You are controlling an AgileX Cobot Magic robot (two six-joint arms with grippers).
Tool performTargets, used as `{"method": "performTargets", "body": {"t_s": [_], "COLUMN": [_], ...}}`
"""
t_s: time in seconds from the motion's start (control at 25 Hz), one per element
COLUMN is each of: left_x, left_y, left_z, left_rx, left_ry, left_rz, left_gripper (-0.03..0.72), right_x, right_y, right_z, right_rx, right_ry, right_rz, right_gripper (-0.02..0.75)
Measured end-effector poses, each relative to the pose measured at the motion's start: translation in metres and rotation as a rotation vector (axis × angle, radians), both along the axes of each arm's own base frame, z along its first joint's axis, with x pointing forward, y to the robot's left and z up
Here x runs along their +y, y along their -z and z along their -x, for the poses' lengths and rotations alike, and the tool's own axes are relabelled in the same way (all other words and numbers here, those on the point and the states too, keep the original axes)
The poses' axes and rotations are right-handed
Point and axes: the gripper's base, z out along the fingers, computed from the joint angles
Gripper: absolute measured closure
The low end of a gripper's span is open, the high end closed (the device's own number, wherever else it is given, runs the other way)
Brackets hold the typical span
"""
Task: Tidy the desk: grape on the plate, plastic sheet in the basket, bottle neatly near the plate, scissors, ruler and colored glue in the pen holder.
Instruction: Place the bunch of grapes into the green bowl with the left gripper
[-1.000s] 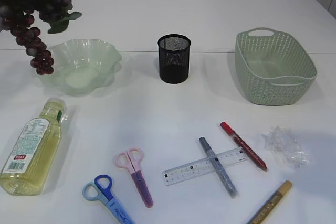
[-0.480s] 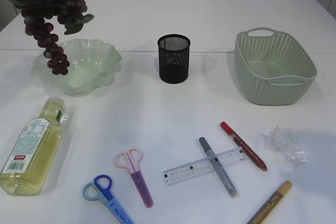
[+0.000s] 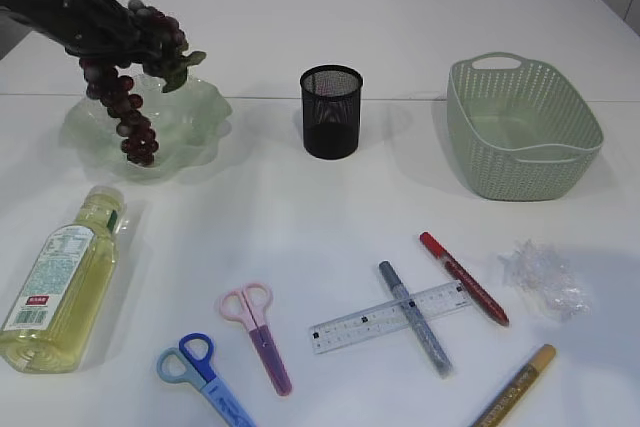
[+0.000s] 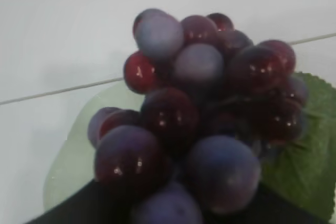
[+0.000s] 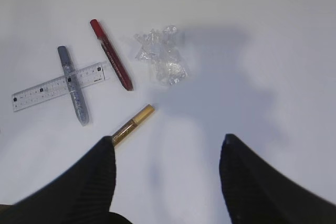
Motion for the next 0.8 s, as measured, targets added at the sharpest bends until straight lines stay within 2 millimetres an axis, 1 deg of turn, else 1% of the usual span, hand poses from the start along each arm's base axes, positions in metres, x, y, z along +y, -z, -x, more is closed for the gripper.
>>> {"method": "performTargets", "body": {"t_s": [0.12, 0.2, 0.32, 0.44, 0.64, 0.72, 0.8], "left_x": [-0.001, -0.002, -0.003, -0.003, -0.001, 0.000, 0.001], "left_y": [0.011, 0.012, 0.011, 0.015, 0.024, 0.019, 0.009], "left_z": [-0.002, -0.002, -0.002, 0.001, 0.013, 0.019, 0.026], "left_rx": [0.025, 0.029, 0.030, 0.084, 0.249, 0.301, 0.329], "left_ry": [-0.012, -0.018, -0.024, -0.036, -0.050, -0.055, -0.057], "left_rz": [0.028, 0.044, 0.061, 0.074, 0.050, 0.041, 0.036], "left_gripper": [0.314, 0.221, 0.153, 0.134, 0.137, 0.160, 0.186], "right_x": [0.000, 0.000, 0.000, 0.000, 0.000, 0.000, 0.000], "right_y": [0.000, 0.000, 0.000, 0.000, -0.001, -0.002, -0.003], "right_z": [0.000, 0.000, 0.000, 0.000, -0.002, -0.003, -0.004], "right_rx": [0.000, 0.000, 0.000, -0.002, -0.026, -0.038, -0.053], "right_ry": [0.000, 0.000, 0.000, 0.000, 0.003, 0.004, 0.006], "right_rz": [0.000, 0.000, 0.000, 0.000, 0.000, -0.004, -0.006], "right_gripper": [0.247, 0.248, 0.248, 0.248, 0.248, 0.248, 0.248]}}
